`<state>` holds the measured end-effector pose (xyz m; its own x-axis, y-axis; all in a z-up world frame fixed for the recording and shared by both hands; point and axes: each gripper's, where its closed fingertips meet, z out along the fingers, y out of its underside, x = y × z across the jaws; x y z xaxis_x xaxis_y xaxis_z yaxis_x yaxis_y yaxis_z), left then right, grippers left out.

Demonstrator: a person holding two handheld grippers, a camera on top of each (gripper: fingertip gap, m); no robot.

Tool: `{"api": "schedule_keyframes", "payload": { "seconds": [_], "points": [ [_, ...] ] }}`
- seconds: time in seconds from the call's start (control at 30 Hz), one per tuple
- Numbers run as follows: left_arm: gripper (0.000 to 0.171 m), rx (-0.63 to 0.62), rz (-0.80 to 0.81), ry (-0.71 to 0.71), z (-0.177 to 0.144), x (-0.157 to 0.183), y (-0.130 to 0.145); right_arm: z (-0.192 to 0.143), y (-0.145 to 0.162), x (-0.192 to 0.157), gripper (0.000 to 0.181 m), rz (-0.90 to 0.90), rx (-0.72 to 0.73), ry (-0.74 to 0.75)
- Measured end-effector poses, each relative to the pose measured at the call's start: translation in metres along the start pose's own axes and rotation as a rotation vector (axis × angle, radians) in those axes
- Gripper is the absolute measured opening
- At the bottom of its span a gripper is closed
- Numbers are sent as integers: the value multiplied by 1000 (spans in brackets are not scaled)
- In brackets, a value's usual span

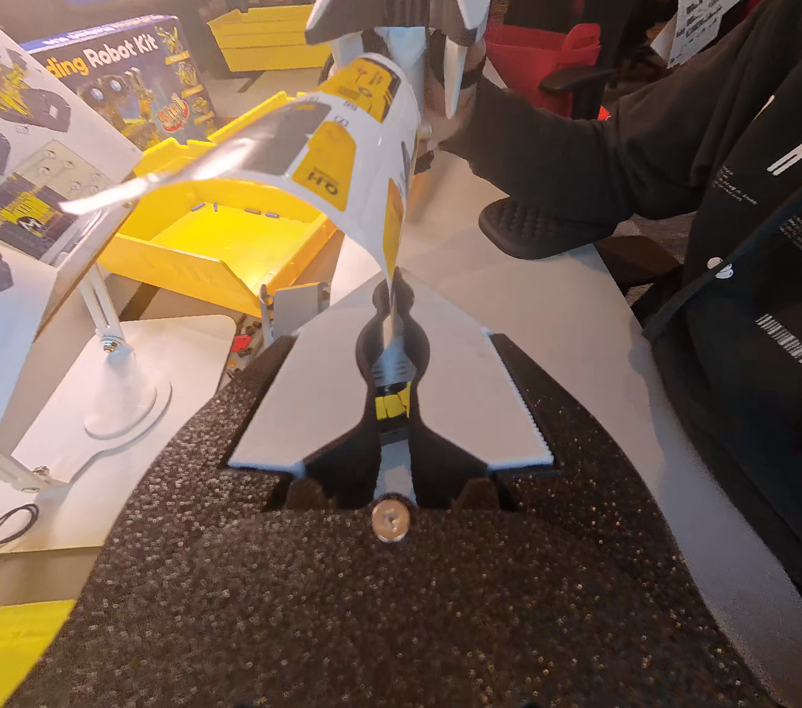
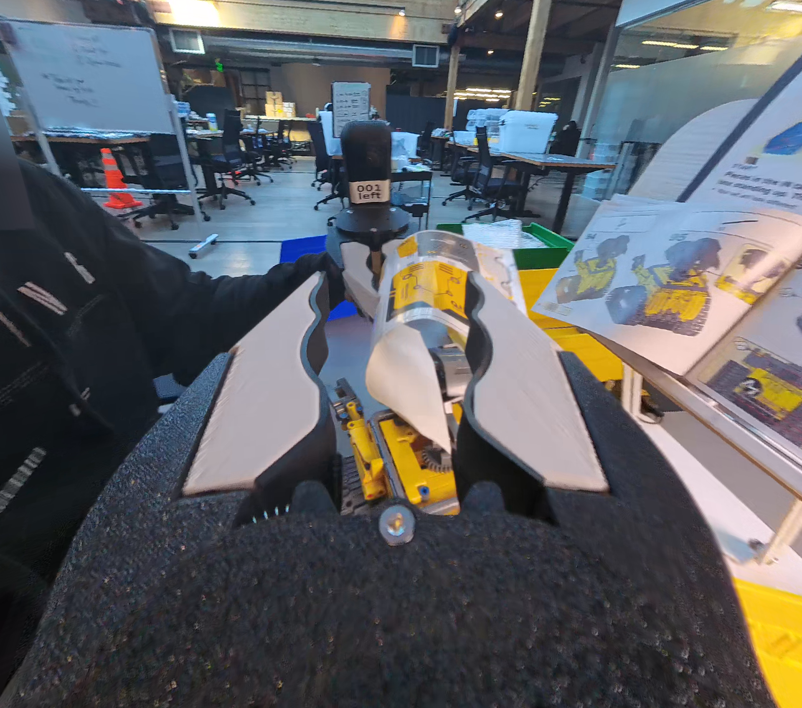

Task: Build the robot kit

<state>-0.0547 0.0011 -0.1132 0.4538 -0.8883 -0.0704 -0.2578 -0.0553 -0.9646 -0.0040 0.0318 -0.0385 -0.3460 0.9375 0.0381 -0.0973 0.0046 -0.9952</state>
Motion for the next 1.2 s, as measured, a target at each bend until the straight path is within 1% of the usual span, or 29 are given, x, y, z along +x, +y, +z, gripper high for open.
{"api": "schedule_keyframes", "payload": {
  "seconds": [0.07,0.13,0.17,0.2,0.23,0.27,0.33,0.37,0.43,0.53,0.57,0.6,0.7,0.77,0.8,0.87,0.93,1.0,1.07,1.1,1.2],
  "points": [
    [0,21,44,-53,-3,-5,-6,-7,-4,16,65,20,23,80],
    [0,43,109,-116,-7,-10,-14,-14,2,35,69,120,2,144],
    [0,51,148,-144,-8,-10,-17,-15,11,38,72,185,-32,132],
    [0,51,186,-169,-8,-11,-19,-14,21,37,76,249,-69,96],
    [0,42,225,-191,-8,-11,-20,-12,29,33,77,299,-93,55],
    [0,26,262,-203,-6,-10,-19,-8,32,28,76,328,-90,10],
    [0,-2,335,-192,1,-3,-16,0,24,16,69,361,-31,-75],
    [0,-12,367,-183,3,1,-15,2,22,16,67,359,-20,-75],
    [0,-57,411,-177,8,6,-10,0,22,15,54,328,-20,-78],
    [0,-141,447,-145,17,12,3,-5,10,5,42,310,25,-137],
    [0,-148,434,-129,19,14,5,-5,9,2,39,294,29,-149],
    [0,-151,405,-116,20,14,7,-5,9,-2,31,272,21,-163],
    [0,-154,290,-60,20,15,14,-4,12,-3,12,213,2,-140],
    [0,-122,239,-28,17,17,12,-5,7,-1,1,196,28,-123],
    [6,-92,216,-5,15,20,8,-7,3,2,0,201,48,-110],
    [34,-8,152,46,9,26,-7,-11,-5,6,0,230,84,-97],
    [49,121,73,76,0,27,-30,-13,-11,5,0,255,113,-101],
    [49,277,-18,70,-10,22,-58,-11,-14,1,0,266,118,-118],
    [48,373,-95,68,-14,18,-75,-7,-15,-4,0,283,112,-134],
    [43,389,-121,58,-12,17,-79,-4,-14,-8,0,299,105,-149],
    [24,367,-142,29,-2,16,-79,5,-12,-17,0,341,99,-186]
  ]
}}
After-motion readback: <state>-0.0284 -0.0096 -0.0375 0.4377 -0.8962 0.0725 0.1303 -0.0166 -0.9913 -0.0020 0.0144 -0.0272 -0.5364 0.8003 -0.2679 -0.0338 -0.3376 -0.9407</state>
